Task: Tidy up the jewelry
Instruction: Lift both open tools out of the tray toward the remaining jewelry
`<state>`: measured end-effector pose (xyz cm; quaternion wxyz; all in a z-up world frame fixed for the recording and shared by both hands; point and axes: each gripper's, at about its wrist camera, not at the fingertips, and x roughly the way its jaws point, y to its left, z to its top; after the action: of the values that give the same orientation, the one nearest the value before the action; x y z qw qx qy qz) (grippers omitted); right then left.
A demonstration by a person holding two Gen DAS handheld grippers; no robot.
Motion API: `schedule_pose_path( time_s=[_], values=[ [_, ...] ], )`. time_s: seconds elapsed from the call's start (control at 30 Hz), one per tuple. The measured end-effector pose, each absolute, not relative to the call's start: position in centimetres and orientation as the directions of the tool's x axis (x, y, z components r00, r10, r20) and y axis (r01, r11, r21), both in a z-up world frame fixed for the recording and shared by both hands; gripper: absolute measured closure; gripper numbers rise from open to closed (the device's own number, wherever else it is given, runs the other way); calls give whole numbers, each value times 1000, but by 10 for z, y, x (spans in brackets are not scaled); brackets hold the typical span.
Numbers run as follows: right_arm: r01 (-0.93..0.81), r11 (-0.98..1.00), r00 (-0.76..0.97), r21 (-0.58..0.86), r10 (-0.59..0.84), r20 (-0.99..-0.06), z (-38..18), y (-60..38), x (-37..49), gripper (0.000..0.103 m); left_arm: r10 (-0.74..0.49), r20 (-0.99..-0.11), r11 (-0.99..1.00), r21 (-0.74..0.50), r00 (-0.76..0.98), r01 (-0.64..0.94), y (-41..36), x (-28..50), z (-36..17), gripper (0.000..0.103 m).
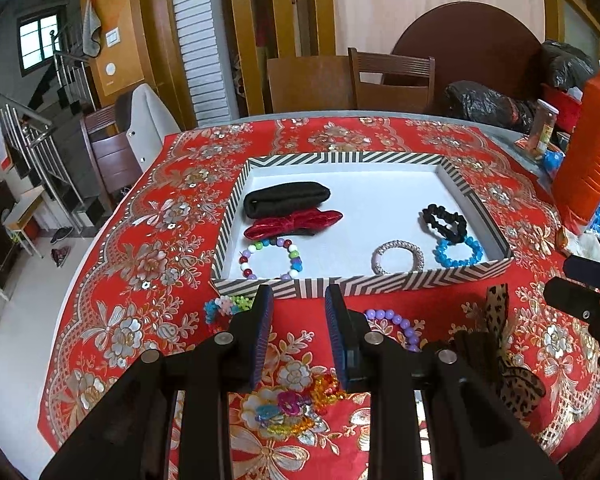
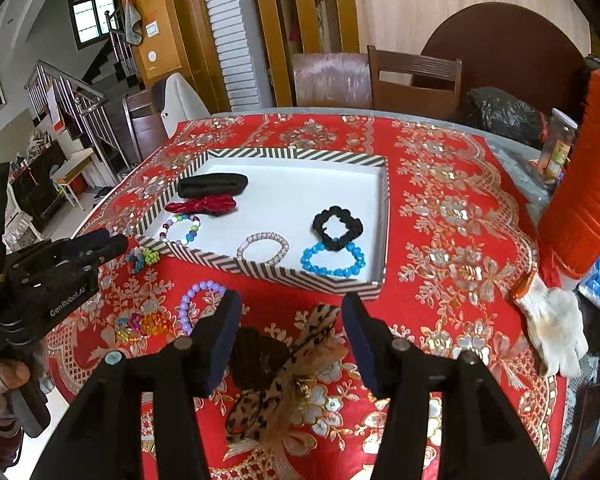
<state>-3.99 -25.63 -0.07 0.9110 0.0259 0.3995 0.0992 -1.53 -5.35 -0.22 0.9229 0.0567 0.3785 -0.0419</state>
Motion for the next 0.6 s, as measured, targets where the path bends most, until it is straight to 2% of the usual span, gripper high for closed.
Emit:
schedule_pose_path(
  time_s=[0.6],
  values=[
    [-177, 977, 649, 114, 204, -733, -4, -251, -48, 47, -26, -711, 989, 82, 703, 119, -52, -27, -9, 66]
  ],
)
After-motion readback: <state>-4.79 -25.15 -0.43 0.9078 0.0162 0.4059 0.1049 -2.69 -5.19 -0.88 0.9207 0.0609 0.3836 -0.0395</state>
